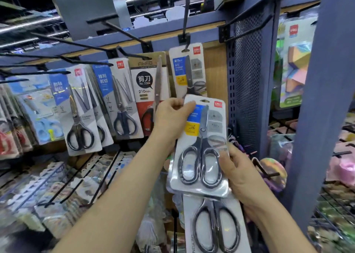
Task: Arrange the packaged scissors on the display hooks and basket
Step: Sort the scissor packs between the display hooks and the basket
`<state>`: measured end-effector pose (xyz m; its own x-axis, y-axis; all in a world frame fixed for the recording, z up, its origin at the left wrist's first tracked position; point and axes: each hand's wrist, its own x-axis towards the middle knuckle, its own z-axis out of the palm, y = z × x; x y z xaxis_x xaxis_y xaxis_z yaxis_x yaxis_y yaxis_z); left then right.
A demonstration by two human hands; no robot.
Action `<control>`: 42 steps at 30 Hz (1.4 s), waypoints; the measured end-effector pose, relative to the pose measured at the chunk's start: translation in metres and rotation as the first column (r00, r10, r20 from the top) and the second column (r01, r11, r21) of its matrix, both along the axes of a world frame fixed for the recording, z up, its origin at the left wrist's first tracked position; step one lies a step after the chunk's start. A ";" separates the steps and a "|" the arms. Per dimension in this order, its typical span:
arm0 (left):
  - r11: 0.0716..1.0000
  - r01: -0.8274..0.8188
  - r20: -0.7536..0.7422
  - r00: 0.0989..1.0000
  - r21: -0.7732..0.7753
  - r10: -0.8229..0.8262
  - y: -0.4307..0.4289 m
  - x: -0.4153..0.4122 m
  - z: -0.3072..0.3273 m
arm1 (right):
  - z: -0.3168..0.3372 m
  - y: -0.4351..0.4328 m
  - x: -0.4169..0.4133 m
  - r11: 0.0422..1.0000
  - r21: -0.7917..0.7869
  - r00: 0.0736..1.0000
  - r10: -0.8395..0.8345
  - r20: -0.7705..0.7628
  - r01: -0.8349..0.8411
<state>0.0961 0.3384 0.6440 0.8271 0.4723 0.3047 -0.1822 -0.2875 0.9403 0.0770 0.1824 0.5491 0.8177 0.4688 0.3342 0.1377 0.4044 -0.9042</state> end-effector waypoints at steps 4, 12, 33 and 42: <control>0.983 -0.082 0.129 0.986 -0.167 0.105 0.018 -0.004 0.000 | -0.010 -0.010 0.004 0.998 0.003 0.995 0.057 -0.082 -0.057; 0.981 0.107 0.412 0.911 -0.161 -0.032 0.016 -0.049 0.032 | -0.003 -0.027 0.002 0.995 -0.064 0.997 -0.079 -0.024 0.077; 0.993 0.111 0.303 0.948 -0.041 -0.093 -0.012 -0.030 0.100 | 0.013 -0.027 -0.007 0.992 -0.105 0.990 -0.058 0.130 0.072; 0.989 0.008 0.272 0.961 0.145 -0.048 -0.008 -0.042 0.044 | 0.019 -0.020 -0.003 0.987 -0.020 0.985 -0.161 0.066 0.162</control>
